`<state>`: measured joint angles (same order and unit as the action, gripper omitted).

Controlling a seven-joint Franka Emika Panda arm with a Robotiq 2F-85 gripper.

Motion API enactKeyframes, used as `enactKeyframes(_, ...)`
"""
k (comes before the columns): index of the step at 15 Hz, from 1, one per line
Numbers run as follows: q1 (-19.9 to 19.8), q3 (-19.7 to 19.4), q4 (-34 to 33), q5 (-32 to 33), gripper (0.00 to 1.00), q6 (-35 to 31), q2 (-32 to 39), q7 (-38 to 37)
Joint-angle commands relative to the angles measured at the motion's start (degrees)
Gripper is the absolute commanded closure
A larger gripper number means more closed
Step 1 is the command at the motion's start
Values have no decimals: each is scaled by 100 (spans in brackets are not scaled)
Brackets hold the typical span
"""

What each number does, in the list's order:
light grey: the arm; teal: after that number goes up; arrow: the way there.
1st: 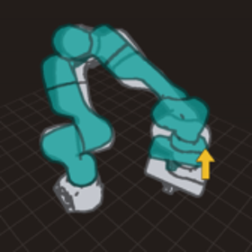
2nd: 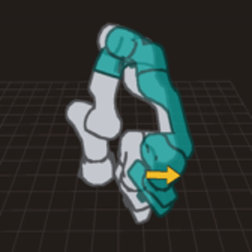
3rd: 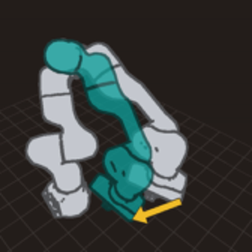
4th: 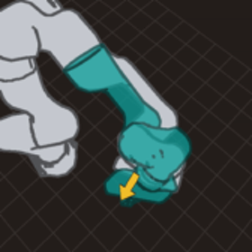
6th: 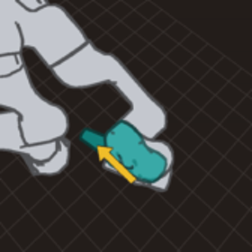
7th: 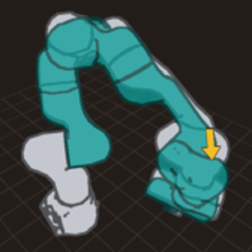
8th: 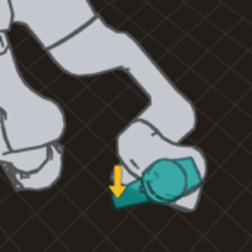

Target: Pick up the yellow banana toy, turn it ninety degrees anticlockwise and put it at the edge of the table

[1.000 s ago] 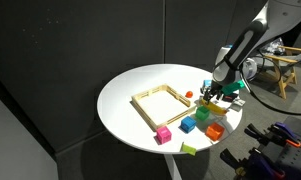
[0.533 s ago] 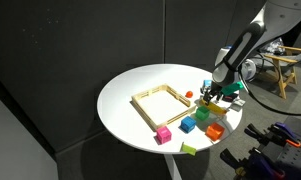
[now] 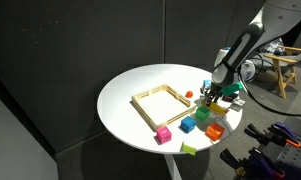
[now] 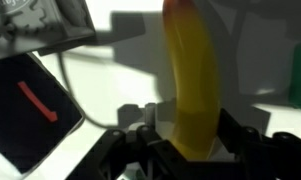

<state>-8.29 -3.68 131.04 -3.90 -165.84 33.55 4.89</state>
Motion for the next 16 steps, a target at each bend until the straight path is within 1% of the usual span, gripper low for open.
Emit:
enactKeyframes(1, 112, -111, -21, 138, 66, 76, -76, -161)
enactKeyframes(3, 133, -134, 16, 155, 82, 142, -155, -146)
enactKeyframes(4, 129, -133, 30, 150, 84, 185, -199, -130)
enactKeyframes(10, 89, -153, 148, 144, 84, 265, -501, -80)
enactKeyframes(16, 21, -112, 370, 134, 84, 525, -1001, 47)
